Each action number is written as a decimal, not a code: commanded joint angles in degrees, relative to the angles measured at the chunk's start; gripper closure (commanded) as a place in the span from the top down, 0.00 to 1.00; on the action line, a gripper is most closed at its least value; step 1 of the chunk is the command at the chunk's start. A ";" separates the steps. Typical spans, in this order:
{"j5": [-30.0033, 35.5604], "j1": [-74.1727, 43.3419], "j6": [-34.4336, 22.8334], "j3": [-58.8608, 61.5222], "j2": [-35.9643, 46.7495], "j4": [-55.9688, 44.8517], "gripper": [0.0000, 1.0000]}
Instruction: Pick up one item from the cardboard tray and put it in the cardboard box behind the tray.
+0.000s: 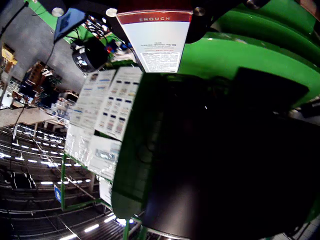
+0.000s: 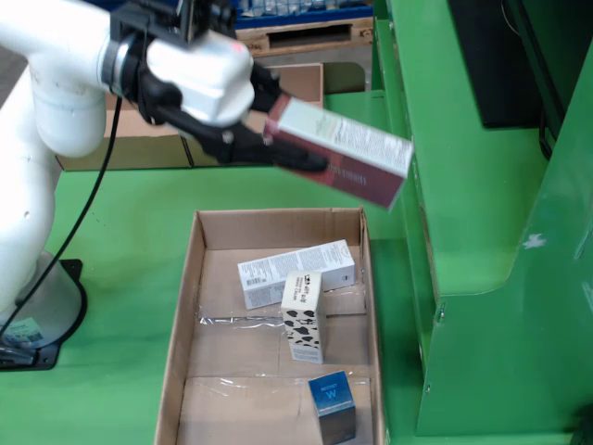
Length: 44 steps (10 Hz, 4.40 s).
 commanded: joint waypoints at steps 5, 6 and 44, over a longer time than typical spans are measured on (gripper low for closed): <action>-2.00 78.52 10.55 1.40 1.74 2.07 0.00; -2.00 89.72 10.17 1.40 0.82 2.08 0.00; 7.38 111.26 38.64 1.40 23.88 -38.95 0.00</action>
